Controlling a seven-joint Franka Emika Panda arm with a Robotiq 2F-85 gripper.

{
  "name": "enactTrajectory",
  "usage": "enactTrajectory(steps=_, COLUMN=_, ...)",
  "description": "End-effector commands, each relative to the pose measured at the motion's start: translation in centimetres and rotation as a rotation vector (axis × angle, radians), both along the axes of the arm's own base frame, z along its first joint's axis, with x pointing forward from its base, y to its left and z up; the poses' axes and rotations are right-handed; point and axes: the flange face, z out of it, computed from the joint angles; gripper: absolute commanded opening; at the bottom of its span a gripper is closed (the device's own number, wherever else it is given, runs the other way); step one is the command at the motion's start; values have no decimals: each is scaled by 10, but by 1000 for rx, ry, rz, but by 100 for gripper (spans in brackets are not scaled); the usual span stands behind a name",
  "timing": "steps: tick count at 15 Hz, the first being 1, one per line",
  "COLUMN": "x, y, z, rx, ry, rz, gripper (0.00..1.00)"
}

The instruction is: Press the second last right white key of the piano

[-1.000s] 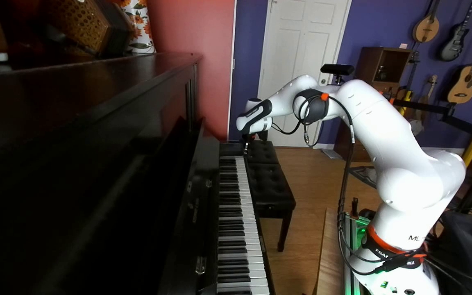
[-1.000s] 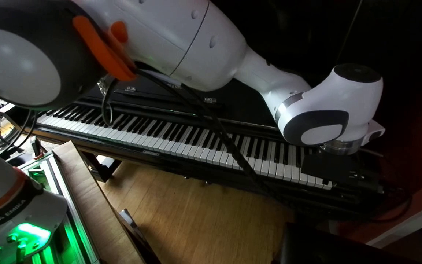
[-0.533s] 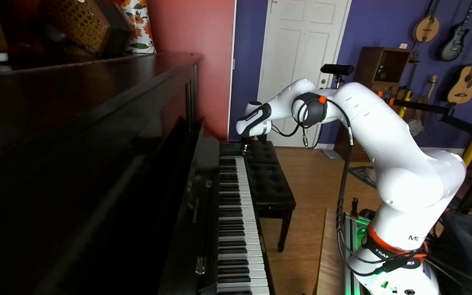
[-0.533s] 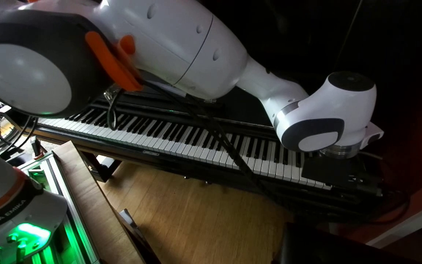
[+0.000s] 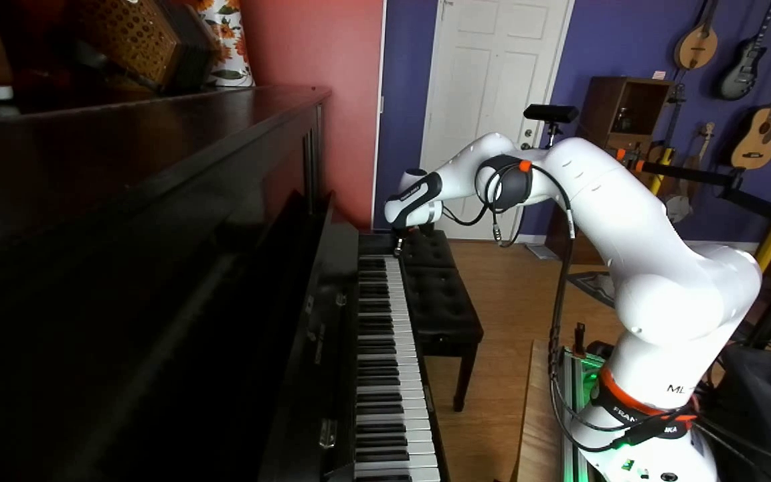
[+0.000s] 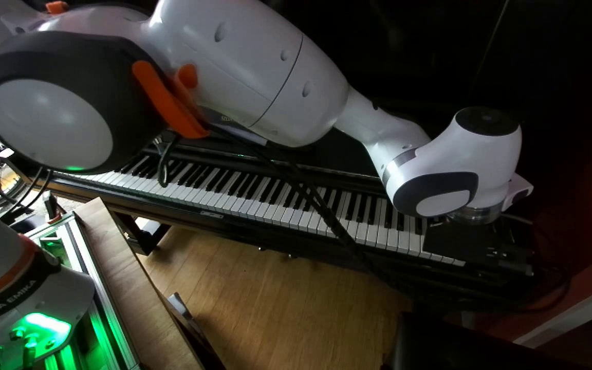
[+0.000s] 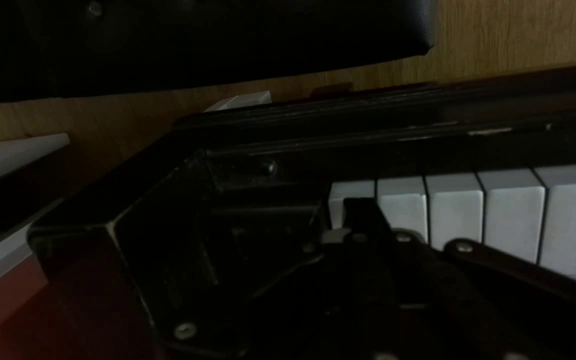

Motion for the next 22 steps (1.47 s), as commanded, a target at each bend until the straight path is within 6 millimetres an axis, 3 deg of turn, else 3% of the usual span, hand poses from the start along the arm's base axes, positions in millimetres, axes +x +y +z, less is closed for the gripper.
enactTrajectory(steps=1, x=1, y=-7, z=-9, rx=1, ry=-18, rz=23, gripper=0)
enactTrajectory(steps=22, x=-1, y=-9, z=-33, rx=12, ry=11, rz=43, gripper=0)
